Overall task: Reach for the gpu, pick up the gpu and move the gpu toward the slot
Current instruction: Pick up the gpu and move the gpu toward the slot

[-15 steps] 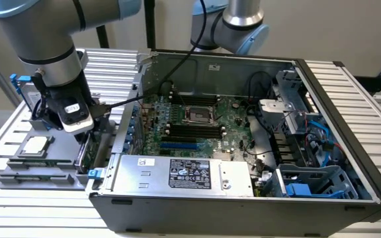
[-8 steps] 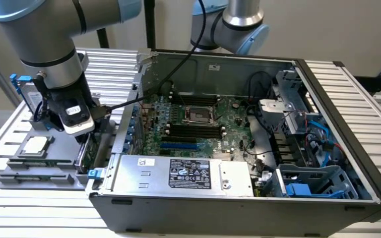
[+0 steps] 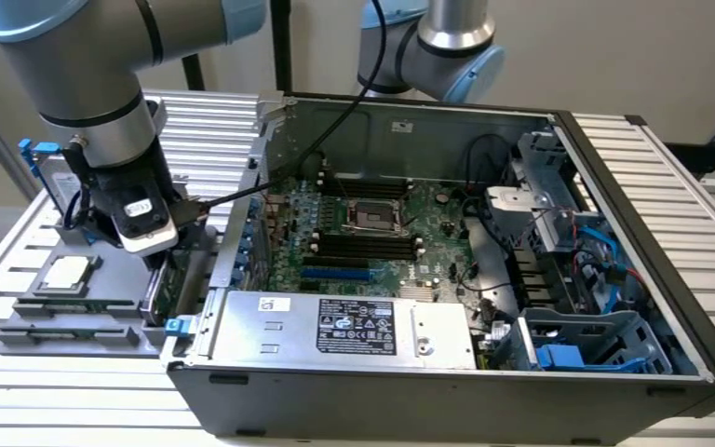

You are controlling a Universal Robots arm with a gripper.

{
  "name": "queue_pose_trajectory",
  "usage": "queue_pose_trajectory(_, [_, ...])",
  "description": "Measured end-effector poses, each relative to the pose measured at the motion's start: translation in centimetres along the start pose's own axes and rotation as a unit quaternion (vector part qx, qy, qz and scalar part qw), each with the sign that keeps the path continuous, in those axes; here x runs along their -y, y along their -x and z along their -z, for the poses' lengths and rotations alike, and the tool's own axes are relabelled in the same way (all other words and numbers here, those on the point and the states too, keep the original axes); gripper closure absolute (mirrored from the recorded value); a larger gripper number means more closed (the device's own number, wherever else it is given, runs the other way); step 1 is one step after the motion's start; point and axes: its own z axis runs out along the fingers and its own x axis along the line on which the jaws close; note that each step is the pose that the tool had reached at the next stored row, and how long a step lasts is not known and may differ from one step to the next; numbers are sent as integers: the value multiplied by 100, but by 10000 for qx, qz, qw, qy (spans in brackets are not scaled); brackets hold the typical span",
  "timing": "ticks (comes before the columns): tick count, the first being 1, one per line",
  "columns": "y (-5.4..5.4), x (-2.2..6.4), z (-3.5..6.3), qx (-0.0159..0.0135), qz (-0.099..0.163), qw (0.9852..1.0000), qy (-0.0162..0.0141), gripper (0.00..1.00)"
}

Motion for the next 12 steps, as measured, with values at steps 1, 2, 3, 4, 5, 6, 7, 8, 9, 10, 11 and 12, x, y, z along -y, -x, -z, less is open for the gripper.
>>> queue_pose_trajectory(1, [0, 0, 0, 1, 0, 10000, 0, 66])
queue_pose_trajectory(2, [0, 0, 0, 0, 0, 10000, 0, 73])
queue_pose_trajectory(3, [0, 0, 0, 0, 0, 10000, 0, 73])
queue_pose_trajectory(4, [0, 0, 0, 0, 0, 10000, 0, 73])
queue_pose_trajectory(5, [0, 0, 0, 0, 0, 10000, 0, 73])
queue_pose_trajectory(6, [0, 0, 0, 0, 0, 10000, 0, 73])
queue_pose_trajectory(7, [0, 0, 0, 0, 0, 10000, 0, 73])
queue_pose_trajectory(8, [0, 0, 0, 0, 0, 10000, 0, 73])
queue_pose_trajectory(9, [0, 0, 0, 0, 0, 10000, 0, 73])
queue_pose_trajectory(10, [0, 0, 0, 0, 0, 10000, 0, 73])
queue_pose_trajectory(11, [0, 0, 1, 0, 0, 10000, 0, 73])
queue_pose_trajectory(12, [0, -1, 3, 1, 0, 10000, 1, 73])
